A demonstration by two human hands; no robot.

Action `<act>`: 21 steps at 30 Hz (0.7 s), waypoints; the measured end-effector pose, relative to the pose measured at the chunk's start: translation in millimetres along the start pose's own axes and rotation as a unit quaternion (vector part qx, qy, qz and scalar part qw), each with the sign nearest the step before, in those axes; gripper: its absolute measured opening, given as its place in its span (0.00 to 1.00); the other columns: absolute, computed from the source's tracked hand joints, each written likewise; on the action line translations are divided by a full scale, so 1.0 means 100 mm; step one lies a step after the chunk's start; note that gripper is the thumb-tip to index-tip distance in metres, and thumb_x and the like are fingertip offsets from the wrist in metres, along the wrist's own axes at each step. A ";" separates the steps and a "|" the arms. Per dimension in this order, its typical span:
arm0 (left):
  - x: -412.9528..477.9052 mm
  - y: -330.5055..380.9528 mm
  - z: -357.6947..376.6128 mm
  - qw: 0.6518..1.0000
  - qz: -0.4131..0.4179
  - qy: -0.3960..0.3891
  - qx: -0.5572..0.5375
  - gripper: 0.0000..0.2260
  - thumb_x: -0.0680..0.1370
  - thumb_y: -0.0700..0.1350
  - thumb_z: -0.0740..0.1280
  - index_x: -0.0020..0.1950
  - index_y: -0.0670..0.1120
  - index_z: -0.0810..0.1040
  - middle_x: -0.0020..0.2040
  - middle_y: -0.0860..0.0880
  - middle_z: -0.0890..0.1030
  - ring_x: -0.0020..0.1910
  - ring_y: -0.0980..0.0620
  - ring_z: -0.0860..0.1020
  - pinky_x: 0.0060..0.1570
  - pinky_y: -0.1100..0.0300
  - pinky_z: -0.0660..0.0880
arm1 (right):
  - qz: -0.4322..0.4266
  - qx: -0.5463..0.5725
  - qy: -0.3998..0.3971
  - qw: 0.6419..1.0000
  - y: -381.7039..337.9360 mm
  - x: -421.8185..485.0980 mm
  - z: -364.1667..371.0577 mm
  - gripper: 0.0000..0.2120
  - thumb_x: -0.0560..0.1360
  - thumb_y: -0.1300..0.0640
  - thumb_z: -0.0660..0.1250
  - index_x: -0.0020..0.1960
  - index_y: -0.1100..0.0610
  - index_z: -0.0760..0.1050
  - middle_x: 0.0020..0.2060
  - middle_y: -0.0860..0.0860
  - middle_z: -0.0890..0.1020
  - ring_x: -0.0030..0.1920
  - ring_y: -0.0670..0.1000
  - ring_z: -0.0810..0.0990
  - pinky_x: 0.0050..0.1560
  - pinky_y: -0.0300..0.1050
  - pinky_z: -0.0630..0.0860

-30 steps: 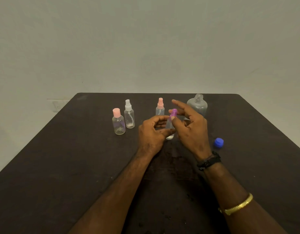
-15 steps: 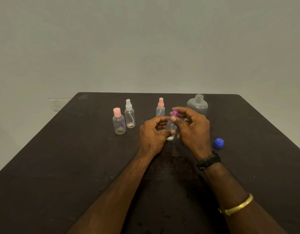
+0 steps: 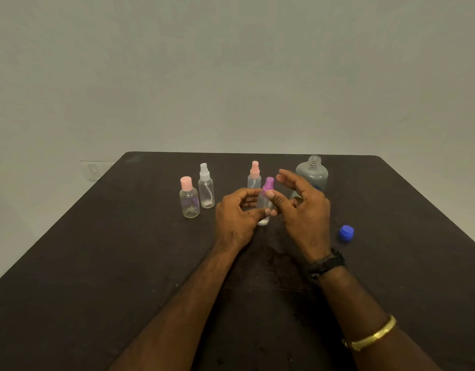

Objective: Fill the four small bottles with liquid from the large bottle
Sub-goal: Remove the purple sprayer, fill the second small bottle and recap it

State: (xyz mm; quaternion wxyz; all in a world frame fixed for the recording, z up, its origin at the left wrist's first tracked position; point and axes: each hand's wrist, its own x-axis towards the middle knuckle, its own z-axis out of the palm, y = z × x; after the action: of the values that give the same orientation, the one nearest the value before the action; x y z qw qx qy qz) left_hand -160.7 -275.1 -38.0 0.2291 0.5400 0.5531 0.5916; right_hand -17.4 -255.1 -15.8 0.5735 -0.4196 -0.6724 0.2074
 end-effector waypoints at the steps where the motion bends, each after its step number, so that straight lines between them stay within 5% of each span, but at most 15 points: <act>1: 0.02 -0.01 -0.02 1.000 -0.006 0.012 -0.008 0.20 0.67 0.41 0.82 0.58 0.45 0.84 0.49 0.52 0.87 0.48 0.58 0.85 0.50 0.64 0.81 | -0.002 0.004 -0.001 1.000 -0.01 -0.01 0.00 0.22 0.75 0.51 0.77 0.67 0.54 0.80 0.58 0.43 0.83 0.30 0.41 0.80 0.36 0.30 0.77; 8: 0.12 -0.09 -0.16 0.992 -0.029 0.119 0.010 0.20 0.69 0.42 0.81 0.59 0.42 0.83 0.51 0.50 0.87 0.49 0.56 0.85 0.51 0.62 0.82 | 0.000 -0.004 -0.040 0.999 -0.04 -0.07 0.02 0.16 0.76 0.49 0.74 0.63 0.51 0.81 0.51 0.36 0.81 0.30 0.42 0.83 0.35 0.43 0.82; 21: 0.21 -0.21 -0.15 0.987 -0.051 0.144 0.046 0.20 0.70 0.42 0.81 0.60 0.43 0.83 0.53 0.48 0.87 0.51 0.55 0.85 0.52 0.55 0.84 | 0.005 -0.020 -0.072 0.997 0.06 -0.11 0.07 0.17 0.77 0.46 0.72 0.62 0.52 0.81 0.51 0.42 0.83 0.33 0.42 0.83 0.34 0.43 0.83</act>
State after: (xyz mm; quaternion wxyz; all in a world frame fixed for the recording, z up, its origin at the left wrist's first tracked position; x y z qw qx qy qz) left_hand -187.2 -257.0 -46.4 0.1519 0.4302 0.6339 0.6245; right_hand -22.4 -258.8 -28.3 0.5144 -0.4183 -0.7134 0.2268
